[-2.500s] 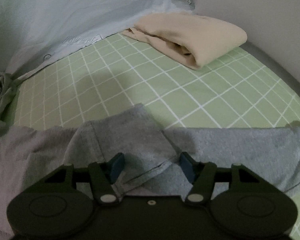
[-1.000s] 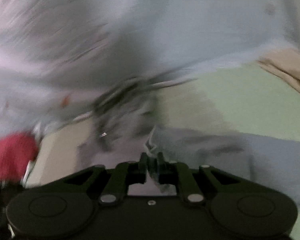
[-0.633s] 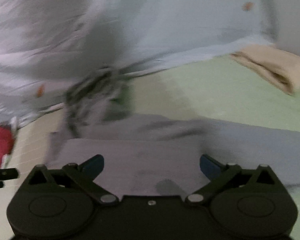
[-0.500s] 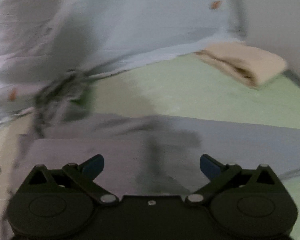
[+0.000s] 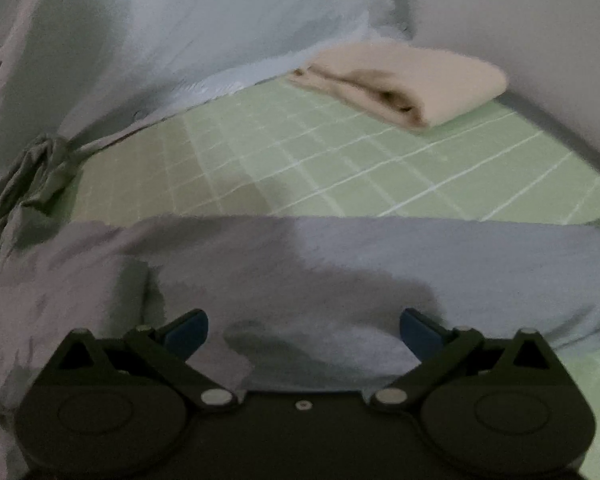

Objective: Fold clothes

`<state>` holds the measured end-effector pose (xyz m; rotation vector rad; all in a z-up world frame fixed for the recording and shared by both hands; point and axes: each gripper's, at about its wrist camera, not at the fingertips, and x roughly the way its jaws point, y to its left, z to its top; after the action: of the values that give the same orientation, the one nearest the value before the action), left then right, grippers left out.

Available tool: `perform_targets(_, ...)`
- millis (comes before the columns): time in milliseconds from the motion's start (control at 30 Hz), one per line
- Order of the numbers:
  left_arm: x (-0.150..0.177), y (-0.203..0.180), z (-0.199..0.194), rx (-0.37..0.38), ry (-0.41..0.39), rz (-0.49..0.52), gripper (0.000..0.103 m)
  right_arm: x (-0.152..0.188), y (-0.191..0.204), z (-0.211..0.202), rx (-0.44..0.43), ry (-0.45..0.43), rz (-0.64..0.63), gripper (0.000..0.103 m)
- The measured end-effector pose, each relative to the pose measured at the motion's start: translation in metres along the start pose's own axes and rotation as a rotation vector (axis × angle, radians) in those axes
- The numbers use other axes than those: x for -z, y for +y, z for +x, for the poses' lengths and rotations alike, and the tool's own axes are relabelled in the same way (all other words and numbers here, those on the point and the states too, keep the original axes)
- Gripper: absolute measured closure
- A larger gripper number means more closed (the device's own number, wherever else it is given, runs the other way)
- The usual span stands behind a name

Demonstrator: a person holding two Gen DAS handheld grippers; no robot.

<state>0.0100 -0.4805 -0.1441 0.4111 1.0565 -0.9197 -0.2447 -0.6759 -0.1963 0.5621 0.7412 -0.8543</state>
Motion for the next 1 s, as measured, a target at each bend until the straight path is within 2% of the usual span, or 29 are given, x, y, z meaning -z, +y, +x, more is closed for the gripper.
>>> perform_targets(67, -0.001, -0.001, 0.011, 0.010, 0.028, 0.000, 0.049, 0.002, 0.008, 0.002, 0.017, 0.001, -0.041, 0.000)
perform_targets(200, -0.001, -0.007, 0.019, 0.052, 0.032, 0.018, 0.051, 0.007, 0.023, 0.005, 0.051, 0.001, -0.121, 0.000)
perform_targets(267, 0.001, -0.013, 0.021, 0.042, 0.033, 0.044, 0.053, 0.008, 0.024, 0.005, 0.059, -0.007, -0.128, 0.000)
perform_targets(300, 0.001, -0.015, 0.022, 0.026, 0.033, 0.055, 0.062, 0.009, 0.025, 0.006, 0.059, -0.011, -0.126, 0.000)
perform_targets(333, 0.002, -0.018, 0.023, 0.010, 0.033, 0.064, 0.077, 0.009, 0.024, 0.006, 0.062, -0.012, -0.125, 0.000)
perform_targets(433, 0.000, -0.014, 0.023, -0.012, 0.021, 0.040, 0.100, 0.008, 0.024, 0.008, 0.065, -0.010, -0.122, 0.000)
perform_targets(700, -0.004, 0.005, -0.009, -0.033, -0.082, -0.026, 0.102, 0.008, 0.025, 0.006, 0.064, 0.005, -0.124, 0.000)
perform_targets(833, -0.007, 0.020, -0.035, -0.088, -0.153, -0.065, 0.102, 0.009, 0.026, 0.005, 0.068, 0.012, -0.123, 0.000)
perform_targets(1000, -0.002, 0.058, -0.064, -0.174, -0.220, -0.167, 0.102, 0.011, 0.027, 0.004, 0.069, 0.012, -0.123, 0.000)
